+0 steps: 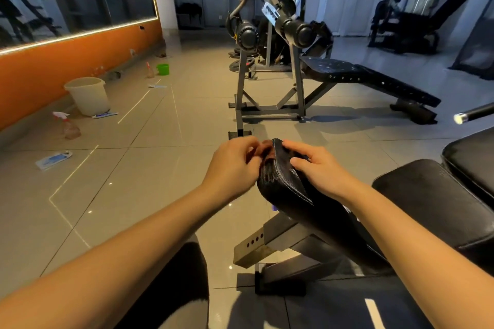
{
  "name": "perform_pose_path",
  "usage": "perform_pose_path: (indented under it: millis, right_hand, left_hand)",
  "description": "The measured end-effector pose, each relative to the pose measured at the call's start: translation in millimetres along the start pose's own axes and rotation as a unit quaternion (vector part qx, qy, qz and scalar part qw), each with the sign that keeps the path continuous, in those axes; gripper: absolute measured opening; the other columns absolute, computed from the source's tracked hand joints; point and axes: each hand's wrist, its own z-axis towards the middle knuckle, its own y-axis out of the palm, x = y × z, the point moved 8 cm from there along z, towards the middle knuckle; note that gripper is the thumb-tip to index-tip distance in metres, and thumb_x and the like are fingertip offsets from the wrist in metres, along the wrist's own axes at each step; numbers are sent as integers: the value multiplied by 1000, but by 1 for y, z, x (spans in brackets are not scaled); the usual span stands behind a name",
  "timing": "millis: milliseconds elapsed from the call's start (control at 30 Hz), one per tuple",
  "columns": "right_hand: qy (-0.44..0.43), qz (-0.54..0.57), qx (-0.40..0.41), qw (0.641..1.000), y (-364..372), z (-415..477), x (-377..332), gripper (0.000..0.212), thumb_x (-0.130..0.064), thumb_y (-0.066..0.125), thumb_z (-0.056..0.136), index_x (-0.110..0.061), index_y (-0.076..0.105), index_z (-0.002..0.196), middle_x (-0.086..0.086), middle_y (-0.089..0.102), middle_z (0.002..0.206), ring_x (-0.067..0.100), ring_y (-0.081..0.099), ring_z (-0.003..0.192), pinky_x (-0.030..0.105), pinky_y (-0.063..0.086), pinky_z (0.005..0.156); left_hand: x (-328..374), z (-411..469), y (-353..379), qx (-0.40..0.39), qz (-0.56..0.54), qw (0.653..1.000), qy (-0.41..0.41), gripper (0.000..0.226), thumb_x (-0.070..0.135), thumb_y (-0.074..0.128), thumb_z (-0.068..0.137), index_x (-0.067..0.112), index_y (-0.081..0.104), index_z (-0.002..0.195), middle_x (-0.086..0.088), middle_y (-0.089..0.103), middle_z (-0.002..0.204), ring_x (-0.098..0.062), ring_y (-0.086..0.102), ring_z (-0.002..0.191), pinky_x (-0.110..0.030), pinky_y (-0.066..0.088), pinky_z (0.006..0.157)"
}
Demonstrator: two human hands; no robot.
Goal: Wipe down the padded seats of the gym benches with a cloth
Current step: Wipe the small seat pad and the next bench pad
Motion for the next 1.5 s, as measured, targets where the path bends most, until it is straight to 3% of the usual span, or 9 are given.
perform_pose_path:
  millis: [133, 300, 500, 667, 800, 1033, 1233, 1400, 1500]
  right_hand:
    - [2, -2, -6, 1000, -1, 3, 6, 49, -20, 51, 104, -26, 46, 152, -5, 53, 149, 13, 49, 135, 47, 40, 116]
    - [8, -3, 4, 1000, 0, 2, 1, 48, -14, 50, 104, -24, 48, 151, -5, 56, 146, 12, 51, 133, 46, 39, 117]
    - [18, -6, 4, 1000, 0, 3, 6, 48, -17, 50, 105, -27, 46, 152, -5, 53, 149, 13, 49, 135, 45, 40, 117]
    - [12, -10, 12, 1000, 0, 3, 2, 48, -13, 50, 104, -24, 49, 150, -5, 57, 145, 13, 52, 133, 46, 40, 116]
    - [11, -23, 6, 1000, 1, 2, 3, 48, -18, 49, 105, -27, 46, 152, -5, 53, 150, 14, 49, 136, 48, 40, 116]
    - [13, -29, 4, 999, 1, 5, 5, 48, -19, 50, 105, -29, 47, 151, -7, 52, 149, 13, 49, 136, 48, 41, 116]
    - [13, -31, 6, 999, -1, 6, 4, 47, -19, 51, 104, -29, 49, 150, -9, 55, 147, 12, 50, 134, 48, 41, 116]
    - [9, -33, 7, 999, -1, 5, 3, 47, -19, 51, 104, -29, 49, 150, -8, 53, 148, 12, 48, 135, 47, 40, 116]
    - [9, -28, 12, 1000, -3, 6, 3, 46, -17, 53, 103, -28, 51, 148, -8, 55, 146, 11, 50, 134, 46, 40, 116]
  left_hand:
    - [25, -55, 0, -41, 42, 989, 135, 24, 15, 68, 92, 28, 70, 112, 14, 64, 103, -2, 56, 93, -13, 47, 84]
    - [-4, -8, 2, 2, 7, 1000, 23, 16, 13, 61, 96, 22, 74, 99, 9, 67, 85, -9, 61, 79, -33, 56, 75]
    - [10, -55, 1, -11, 22, 996, 90, 29, 15, 64, 96, 28, 72, 122, 12, 66, 102, -4, 58, 93, -16, 49, 81]
    - [-7, -13, 5, -23, -85, 995, -50, 21, 20, 57, 102, 22, 78, 104, 1, 72, 84, -16, 68, 71, -46, 60, 62]
    - [-2, -31, 7, -53, -112, 992, -23, 20, 32, 59, 100, 27, 76, 109, -1, 61, 97, -20, 64, 82, -43, 61, 63]
    - [-7, -39, 10, 112, -139, 984, -2, 12, 34, 70, 94, 26, 78, 99, 9, 64, 86, -7, 61, 83, -28, 55, 68]
    - [-42, 9, 24, 73, -219, 965, -121, 18, 29, 68, 95, 25, 78, 81, -5, 69, 73, -27, 66, 66, -46, 57, 57]
    - [-12, -56, 16, 88, -196, 976, 24, 15, 24, 67, 96, 22, 78, 107, 12, 58, 89, -13, 61, 84, -38, 57, 61]
    - [-25, -28, 19, 83, -170, 982, -4, 16, 26, 66, 97, 25, 77, 108, 10, 58, 88, -11, 59, 84, -43, 57, 65]
